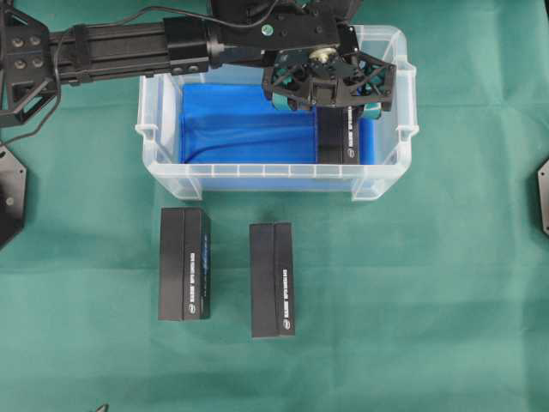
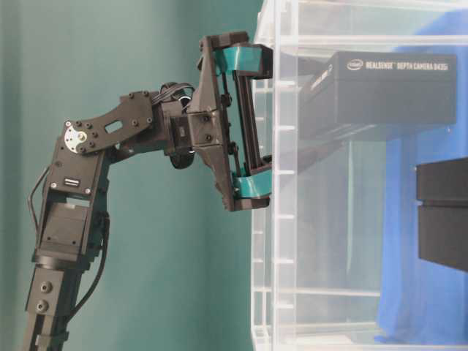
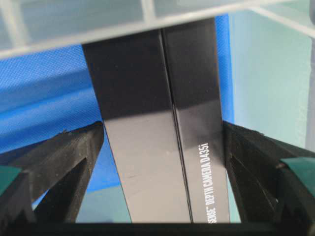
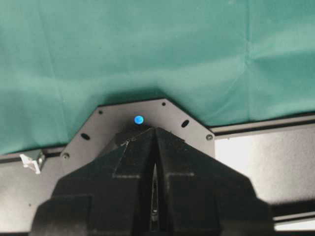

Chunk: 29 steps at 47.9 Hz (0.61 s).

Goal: Take the box out of the case with the left arm.
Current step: 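Lower the left gripper around the right box and close on it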

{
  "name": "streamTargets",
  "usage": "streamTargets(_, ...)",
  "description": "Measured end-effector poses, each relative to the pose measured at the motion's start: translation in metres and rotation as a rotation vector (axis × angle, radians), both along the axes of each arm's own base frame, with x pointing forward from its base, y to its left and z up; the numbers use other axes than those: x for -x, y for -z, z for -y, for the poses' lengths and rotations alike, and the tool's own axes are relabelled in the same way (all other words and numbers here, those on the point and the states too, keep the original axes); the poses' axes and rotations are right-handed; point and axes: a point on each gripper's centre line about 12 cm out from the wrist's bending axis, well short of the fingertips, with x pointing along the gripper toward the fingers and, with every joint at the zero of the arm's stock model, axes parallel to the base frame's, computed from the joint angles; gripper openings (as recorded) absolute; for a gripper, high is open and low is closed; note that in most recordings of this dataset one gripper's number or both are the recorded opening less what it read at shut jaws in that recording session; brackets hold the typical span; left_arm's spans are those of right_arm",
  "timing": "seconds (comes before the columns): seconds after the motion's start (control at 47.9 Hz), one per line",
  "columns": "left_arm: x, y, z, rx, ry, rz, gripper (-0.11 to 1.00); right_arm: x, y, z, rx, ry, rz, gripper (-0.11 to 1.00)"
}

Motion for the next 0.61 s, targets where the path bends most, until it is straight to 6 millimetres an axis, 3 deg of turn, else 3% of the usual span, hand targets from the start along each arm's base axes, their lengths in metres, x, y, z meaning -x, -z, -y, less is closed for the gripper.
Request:
streamTargets(0.522,0.0,0.0013,0.0004,0.007,-0.014,-0.001,0.98,-0.0001,-0.0005,0.0,0.0,0.002,0.002,0.0)
streamTargets(0.606,-0.0004,0.0004,0.0006,0.014,-0.035,0.008,0.93,0.0003,-0.0003,0.0002,0.001,0.002,0.002,0.0)
